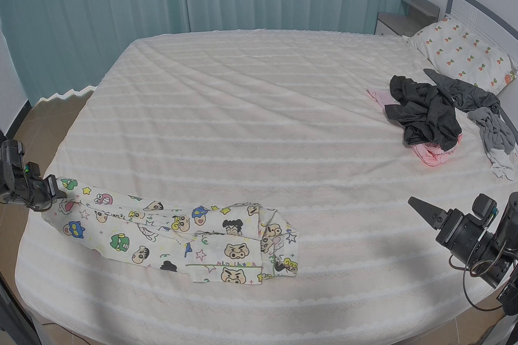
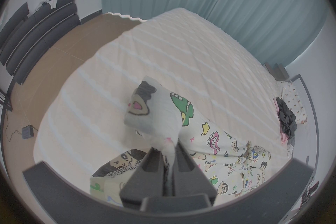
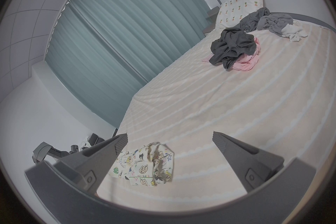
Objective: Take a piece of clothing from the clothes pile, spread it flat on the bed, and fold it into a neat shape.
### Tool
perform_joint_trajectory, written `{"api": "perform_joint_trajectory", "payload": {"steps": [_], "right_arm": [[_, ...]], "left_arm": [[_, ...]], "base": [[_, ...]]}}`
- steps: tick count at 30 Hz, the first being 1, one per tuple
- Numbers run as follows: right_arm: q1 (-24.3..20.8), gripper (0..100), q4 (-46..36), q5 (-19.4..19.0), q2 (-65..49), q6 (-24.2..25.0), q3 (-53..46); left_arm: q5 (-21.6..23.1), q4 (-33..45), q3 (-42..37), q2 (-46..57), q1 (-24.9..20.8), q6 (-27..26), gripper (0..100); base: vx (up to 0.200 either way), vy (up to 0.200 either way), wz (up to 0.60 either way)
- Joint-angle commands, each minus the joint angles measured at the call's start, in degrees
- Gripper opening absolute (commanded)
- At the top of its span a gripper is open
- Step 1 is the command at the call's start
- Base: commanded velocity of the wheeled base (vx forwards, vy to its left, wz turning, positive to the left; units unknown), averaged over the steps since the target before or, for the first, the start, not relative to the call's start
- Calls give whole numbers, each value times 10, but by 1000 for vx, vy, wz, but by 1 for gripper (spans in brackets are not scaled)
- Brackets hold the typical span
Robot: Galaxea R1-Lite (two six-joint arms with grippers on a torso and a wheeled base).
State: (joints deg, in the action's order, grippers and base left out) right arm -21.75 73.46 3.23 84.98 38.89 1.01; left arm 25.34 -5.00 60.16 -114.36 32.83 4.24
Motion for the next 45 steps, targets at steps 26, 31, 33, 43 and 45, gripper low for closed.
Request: {"api": "perform_joint_trajectory", "payload": {"steps": [26, 31, 33, 43, 45], "right_arm": [[13, 100, 1, -2, -30, -9, -10], [13, 100, 1, -2, -30, -9, -10], [13, 100, 1, -2, -30, -9, -10], [13, 100, 1, -2, -29, -9, -10], [13, 100, 1, -2, -30, -9, -10]], "left_arm": [[-330, -18, -90, 133, -579, 160, 0], [-379, -59, -86, 69, -655, 181, 0], [-394, -84, -82, 41, -669, 190, 0], [-407, -158, -73, -30, -699, 198, 0], [-407, -172, -71, -31, -699, 200, 0]], "base": [[0, 0, 0], [0, 0, 0], [0, 0, 0], [0, 0, 0], [0, 0, 0]]}}
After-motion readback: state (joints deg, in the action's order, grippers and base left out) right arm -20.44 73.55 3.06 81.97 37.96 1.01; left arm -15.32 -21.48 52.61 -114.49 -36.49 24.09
